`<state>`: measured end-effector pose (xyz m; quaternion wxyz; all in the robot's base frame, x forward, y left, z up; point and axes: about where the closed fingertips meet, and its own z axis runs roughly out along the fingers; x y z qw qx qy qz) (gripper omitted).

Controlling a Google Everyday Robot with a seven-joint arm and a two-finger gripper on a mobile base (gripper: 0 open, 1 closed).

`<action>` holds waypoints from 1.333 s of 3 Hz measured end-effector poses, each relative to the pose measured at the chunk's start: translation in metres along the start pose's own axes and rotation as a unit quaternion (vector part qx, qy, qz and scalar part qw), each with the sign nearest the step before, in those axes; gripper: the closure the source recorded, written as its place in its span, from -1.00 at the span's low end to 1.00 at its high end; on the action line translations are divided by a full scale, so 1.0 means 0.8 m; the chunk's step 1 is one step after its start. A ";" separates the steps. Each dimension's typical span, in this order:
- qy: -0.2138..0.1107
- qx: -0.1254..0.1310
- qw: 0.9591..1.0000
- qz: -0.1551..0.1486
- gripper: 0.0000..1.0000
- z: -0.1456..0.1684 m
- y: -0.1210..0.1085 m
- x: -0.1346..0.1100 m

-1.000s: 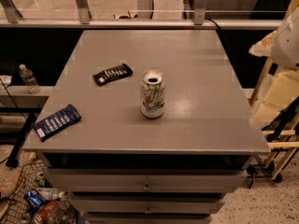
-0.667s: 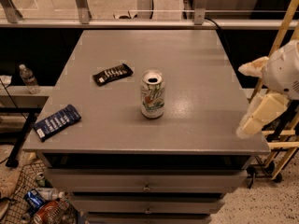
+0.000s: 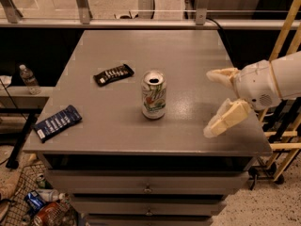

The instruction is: Move 7up can near rxbar chocolate

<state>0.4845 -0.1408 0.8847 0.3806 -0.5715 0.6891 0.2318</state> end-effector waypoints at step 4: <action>-0.059 -0.004 0.998 -0.010 -1.00 0.090 -0.025 -0.053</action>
Offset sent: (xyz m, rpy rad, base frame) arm 0.0250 0.0360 -0.0037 0.0525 -0.0596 -0.0271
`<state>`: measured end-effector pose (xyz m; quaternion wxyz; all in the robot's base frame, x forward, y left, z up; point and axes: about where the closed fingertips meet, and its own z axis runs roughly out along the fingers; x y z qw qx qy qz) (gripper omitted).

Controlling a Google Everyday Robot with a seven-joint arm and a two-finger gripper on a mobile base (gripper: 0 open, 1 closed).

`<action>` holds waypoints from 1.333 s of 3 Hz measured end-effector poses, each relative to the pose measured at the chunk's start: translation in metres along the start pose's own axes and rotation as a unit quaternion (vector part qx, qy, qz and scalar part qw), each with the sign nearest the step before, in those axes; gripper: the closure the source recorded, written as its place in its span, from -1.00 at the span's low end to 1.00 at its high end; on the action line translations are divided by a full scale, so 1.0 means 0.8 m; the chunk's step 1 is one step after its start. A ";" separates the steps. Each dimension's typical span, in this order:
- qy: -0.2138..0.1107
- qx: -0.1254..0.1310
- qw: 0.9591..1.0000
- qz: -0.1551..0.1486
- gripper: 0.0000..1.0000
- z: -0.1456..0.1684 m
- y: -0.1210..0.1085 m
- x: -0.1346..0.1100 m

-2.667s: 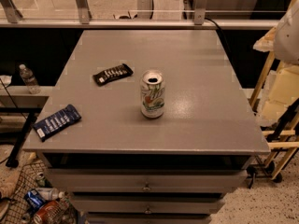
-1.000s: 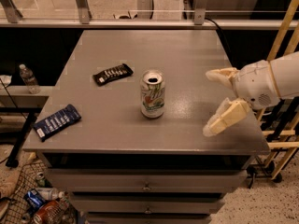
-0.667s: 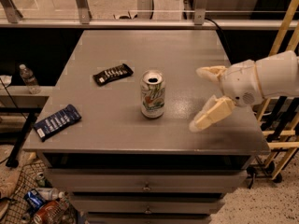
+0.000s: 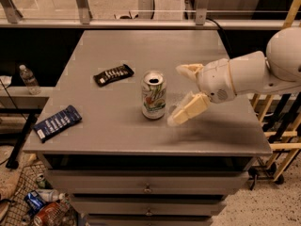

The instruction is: Move 7up can near rxbar chocolate

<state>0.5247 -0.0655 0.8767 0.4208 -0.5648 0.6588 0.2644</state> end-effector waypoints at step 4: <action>-0.059 -0.051 0.997 0.003 -0.03 0.069 -0.011 -0.017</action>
Offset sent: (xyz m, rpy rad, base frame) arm 0.0270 0.0621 -0.0180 0.1296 0.0390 0.1381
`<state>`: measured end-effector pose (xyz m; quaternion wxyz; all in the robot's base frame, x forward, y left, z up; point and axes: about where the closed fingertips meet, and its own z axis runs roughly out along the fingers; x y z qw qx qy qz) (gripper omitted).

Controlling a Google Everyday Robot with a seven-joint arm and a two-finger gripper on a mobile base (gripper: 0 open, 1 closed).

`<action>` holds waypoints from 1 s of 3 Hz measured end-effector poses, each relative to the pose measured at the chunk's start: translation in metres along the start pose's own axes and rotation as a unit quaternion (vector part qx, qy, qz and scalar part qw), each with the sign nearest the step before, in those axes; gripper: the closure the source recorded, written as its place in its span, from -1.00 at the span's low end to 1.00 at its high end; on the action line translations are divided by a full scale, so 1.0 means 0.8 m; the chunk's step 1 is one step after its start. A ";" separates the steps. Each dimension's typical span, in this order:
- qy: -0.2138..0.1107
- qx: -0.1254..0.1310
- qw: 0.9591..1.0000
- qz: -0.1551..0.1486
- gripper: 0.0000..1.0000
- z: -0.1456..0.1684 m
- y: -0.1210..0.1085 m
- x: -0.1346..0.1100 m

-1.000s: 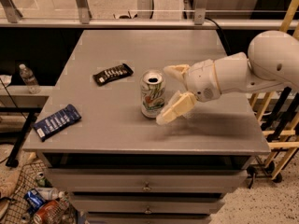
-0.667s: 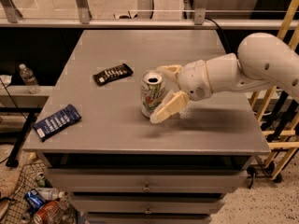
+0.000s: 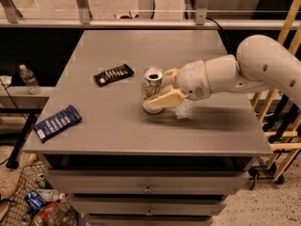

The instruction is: Move 7up can near rxbar chocolate

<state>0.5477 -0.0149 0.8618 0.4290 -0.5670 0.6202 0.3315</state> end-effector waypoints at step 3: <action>0.006 0.105 0.994 0.016 1.00 -0.123 -0.040 -0.002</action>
Offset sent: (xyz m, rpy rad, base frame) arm 0.0165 -0.1011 0.0487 0.0187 -0.0644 -0.2589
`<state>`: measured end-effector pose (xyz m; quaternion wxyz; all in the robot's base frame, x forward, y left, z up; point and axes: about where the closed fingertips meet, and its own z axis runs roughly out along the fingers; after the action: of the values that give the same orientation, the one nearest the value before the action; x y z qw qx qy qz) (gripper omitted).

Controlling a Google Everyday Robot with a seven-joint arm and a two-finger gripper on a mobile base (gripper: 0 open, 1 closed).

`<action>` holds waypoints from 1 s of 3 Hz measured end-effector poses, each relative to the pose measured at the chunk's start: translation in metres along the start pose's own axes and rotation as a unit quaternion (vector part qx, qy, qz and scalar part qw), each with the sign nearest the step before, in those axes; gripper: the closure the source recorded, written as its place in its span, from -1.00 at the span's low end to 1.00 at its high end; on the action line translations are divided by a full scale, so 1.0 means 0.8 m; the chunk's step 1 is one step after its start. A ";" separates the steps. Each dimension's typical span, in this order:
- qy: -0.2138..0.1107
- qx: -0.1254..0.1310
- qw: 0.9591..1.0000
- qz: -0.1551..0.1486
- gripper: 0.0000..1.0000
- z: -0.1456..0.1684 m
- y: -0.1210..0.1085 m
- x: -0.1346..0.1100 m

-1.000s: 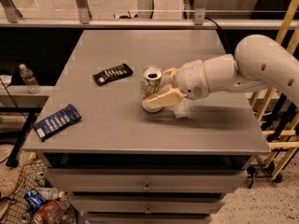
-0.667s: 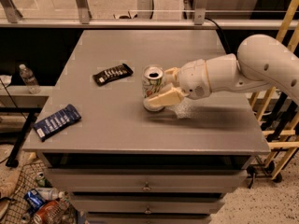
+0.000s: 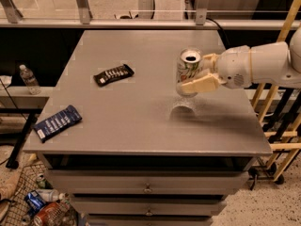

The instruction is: Move 7up can near rxbar chocolate

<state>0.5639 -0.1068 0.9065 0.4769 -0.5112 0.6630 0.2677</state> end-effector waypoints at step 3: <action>0.004 -0.014 1.000 0.017 1.00 0.067 -0.053 -0.018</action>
Offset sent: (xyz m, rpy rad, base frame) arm 0.0486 0.0229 -0.0039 -0.0158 0.0428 -0.0450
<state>0.6227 -0.0696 0.9037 0.4621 -0.5078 0.6697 0.2830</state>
